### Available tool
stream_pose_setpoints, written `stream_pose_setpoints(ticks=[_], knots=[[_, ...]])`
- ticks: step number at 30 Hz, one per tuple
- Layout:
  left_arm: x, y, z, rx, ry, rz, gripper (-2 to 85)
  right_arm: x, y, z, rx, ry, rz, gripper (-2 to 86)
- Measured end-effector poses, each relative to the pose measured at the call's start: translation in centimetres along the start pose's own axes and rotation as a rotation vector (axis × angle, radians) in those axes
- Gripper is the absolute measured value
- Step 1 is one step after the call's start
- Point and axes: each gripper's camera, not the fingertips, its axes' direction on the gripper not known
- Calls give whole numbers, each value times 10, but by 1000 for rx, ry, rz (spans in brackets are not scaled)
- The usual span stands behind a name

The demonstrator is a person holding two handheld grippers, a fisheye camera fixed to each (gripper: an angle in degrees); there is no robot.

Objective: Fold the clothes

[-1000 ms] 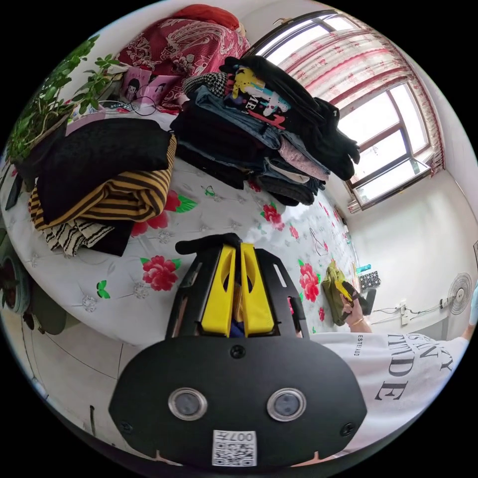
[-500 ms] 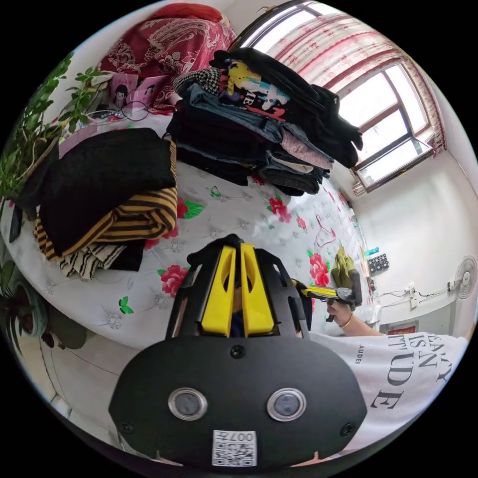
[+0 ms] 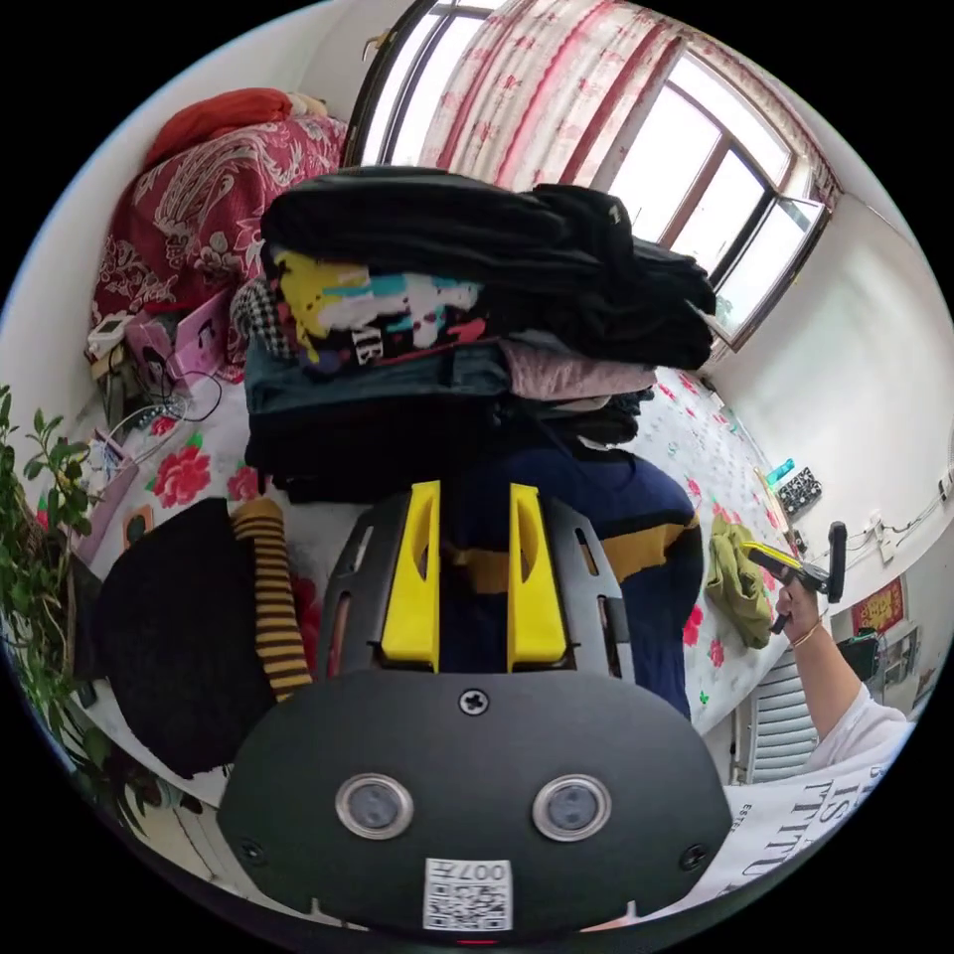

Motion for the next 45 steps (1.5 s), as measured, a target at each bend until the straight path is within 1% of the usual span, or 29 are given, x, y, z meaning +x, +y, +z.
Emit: stream_pose_setpoints(ticks=[1, 4, 6, 8, 9, 10, 11, 13, 14, 15, 16, 18, 23, 27, 28, 30, 31, 33, 37, 39, 40, 42, 45], knots=[[-2, 10, 5, -15, -1, -6, 106, 6, 27, 11, -38, -17, 12, 58], [-12, 84, 31, -130, -30, -30, 104, 20, 107, 42, -173, -12, 56, 73], [-18, 152, 52, -286, -76, -44, 103, 26, 154, 59, -275, -14, 82, 79], [-21, 194, 61, -382, -102, -69, 104, 25, 201, 76, -378, -21, 90, 82], [-21, 214, 67, -436, -100, -79, 106, 24, 209, 80, -401, -24, 91, 81], [-21, 221, 70, -465, -103, -82, 107, 18, 217, 75, -332, -9, 75, 79], [-20, 230, 78, -515, -110, -81, 107, 13, 218, 77, -340, -1, 60, 69], [-12, 232, 84, -510, -153, -15, 93, 9, 211, 81, -381, 70, 67, 51], [-7, 227, 91, -529, -180, 50, 71, 5, 204, 84, -397, 56, 38, 37], [-5, 221, 97, -549, -144, 102, 38, 3, 201, 86, -407, 3, 17, 28], [-6, 217, 99, -560, -123, 101, 22, 2, 194, 92, -451, -113, 0, 15], [-16, 202, 103, -616, -90, 66, 7, 3, 187, 92, -461, -160, 20, 7], [-41, 189, 68, -552, -9, 39, -2, 22, 186, 55, -324, -198, 74, 4], [-66, 197, 46, -480, 44, -35, -3, 21, 208, 60, -362, -215, 60, 17], [-69, 198, 46, -474, 45, -46, -3, 18, 217, 72, -424, -226, 56, 22], [-78, 201, 47, -473, 63, -82, -4, 13, 226, 68, -357, -171, 44, 16], [-78, 200, 47, -472, 70, -82, -4, 12, 227, 69, -386, -153, 35, 10], [-77, 196, 47, -476, 84, -40, -5, 18, 224, 69, -436, -199, 37, 5], [-78, 182, 31, -487, 70, 46, -7, 58, 207, 10, -316, -263, 62, 0], [-93, 166, 8, -454, 192, 36, -8, 76, 200, -21, -267, -300, 51, -1], [-98, 163, 2, -438, 213, 28, -8, 87, 198, -38, -246, -303, 56, -1], [-120, 150, -20, -366, 178, -9, -9, 101, 195, -56, -223, -329, 74, -1], [-146, 149, -22, -359, 134, -91, -10, 114, 203, -64, -179, -340, 127, -1]])
